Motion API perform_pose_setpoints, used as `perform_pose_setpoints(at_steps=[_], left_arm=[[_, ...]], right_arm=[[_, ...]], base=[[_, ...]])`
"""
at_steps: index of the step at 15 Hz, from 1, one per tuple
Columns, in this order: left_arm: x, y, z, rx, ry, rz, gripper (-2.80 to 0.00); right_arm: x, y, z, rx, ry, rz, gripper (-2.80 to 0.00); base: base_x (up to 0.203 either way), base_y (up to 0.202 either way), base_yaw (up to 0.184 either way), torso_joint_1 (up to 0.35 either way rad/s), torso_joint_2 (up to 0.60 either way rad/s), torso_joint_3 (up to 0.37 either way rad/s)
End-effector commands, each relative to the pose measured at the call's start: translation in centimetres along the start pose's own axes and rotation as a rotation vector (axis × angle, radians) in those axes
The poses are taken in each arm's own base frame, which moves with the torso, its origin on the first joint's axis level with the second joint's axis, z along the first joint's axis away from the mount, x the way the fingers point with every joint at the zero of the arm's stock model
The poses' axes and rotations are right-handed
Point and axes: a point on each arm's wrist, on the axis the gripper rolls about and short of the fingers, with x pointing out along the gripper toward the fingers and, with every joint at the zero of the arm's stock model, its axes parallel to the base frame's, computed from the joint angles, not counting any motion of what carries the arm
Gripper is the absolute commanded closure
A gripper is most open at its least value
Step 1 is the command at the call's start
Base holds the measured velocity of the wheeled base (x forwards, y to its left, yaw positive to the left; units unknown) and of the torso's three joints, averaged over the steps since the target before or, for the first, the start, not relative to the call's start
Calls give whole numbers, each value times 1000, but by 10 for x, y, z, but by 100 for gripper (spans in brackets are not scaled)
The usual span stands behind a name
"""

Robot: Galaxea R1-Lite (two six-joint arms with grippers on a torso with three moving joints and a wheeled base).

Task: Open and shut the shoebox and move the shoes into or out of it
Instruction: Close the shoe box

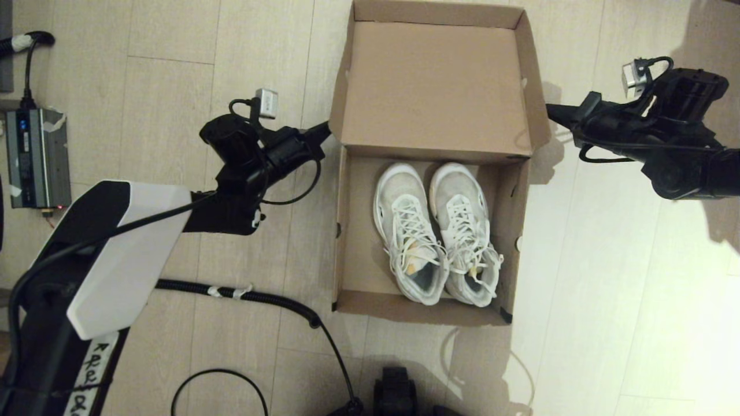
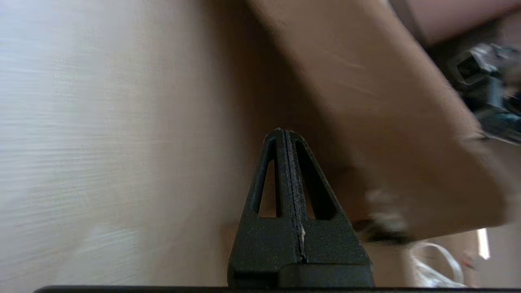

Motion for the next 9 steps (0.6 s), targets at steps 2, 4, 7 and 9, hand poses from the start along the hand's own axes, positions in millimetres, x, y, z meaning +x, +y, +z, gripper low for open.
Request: perform_pose_setpoints(at_steps=[2, 4, 7, 9], left_arm=[[3, -5, -2, -6, 0, -17, 0], [7, -10, -1, -7, -4, -28, 0], [10, -15, -2, -10, -5, -39, 0], [11, -16, -4, -13, -3, -40, 0]], right_arm=[[2, -3, -4, 16, 14, 7, 0], [7, -2, -10, 25, 25, 16, 0], [13, 3, -15, 37, 37, 34, 0], [15, 3, -17, 57, 40, 36, 0]], base=[[0, 0, 0, 0, 0, 0], [0, 0, 0, 0, 0, 0], [0, 0, 0, 0, 0, 0], [0, 0, 0, 0, 0, 0]])
